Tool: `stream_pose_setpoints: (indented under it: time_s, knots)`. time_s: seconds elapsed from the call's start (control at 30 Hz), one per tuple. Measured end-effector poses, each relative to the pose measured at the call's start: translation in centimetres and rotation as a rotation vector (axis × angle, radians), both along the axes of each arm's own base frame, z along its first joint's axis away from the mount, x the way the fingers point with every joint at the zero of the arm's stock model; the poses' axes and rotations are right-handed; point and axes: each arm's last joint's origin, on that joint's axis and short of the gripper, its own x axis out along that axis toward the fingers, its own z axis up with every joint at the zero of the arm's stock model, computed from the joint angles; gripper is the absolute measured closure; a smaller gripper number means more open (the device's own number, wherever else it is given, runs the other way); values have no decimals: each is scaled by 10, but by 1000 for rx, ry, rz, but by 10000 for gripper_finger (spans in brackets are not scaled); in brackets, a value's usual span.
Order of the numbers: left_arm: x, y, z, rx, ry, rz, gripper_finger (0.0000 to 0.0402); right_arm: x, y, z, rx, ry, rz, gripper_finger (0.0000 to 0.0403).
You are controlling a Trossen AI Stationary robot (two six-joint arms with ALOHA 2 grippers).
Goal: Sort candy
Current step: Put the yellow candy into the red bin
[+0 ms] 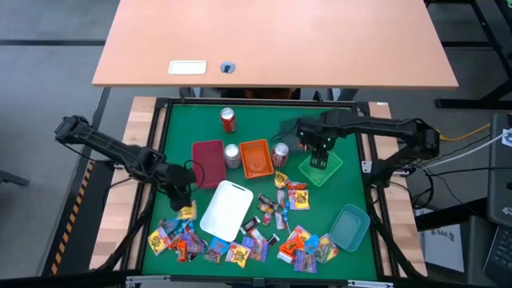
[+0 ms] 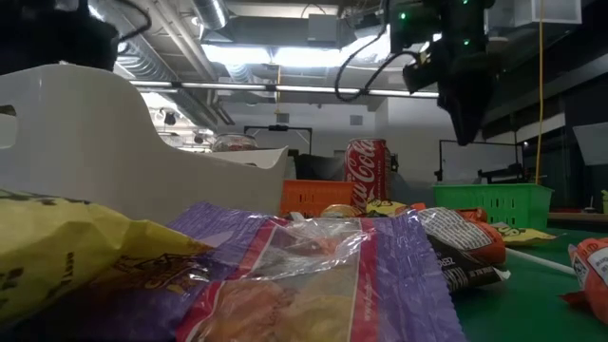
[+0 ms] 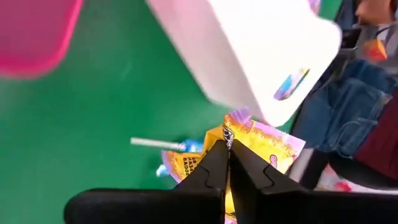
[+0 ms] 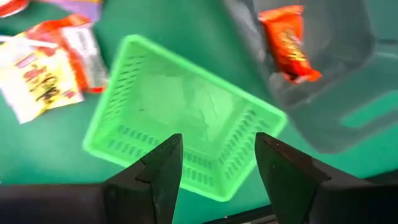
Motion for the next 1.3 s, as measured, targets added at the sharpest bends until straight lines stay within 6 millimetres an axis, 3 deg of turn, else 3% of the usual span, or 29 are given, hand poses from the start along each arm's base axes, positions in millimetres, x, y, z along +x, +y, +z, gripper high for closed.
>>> stream_pose_setpoints:
  time_s: [0.43,0.73,0.97,1.3]
  knots:
    - [21,17,19,285,-315,150,401,17,76,1,-6,-113,256,203]
    - [24,41,19,601,-334,268,401,15,115,1,13,-158,297,203]
    - [25,51,20,767,-323,224,401,17,136,3,1,-235,356,203]
    - [24,56,19,792,-309,228,401,23,143,5,-55,-324,365,203]
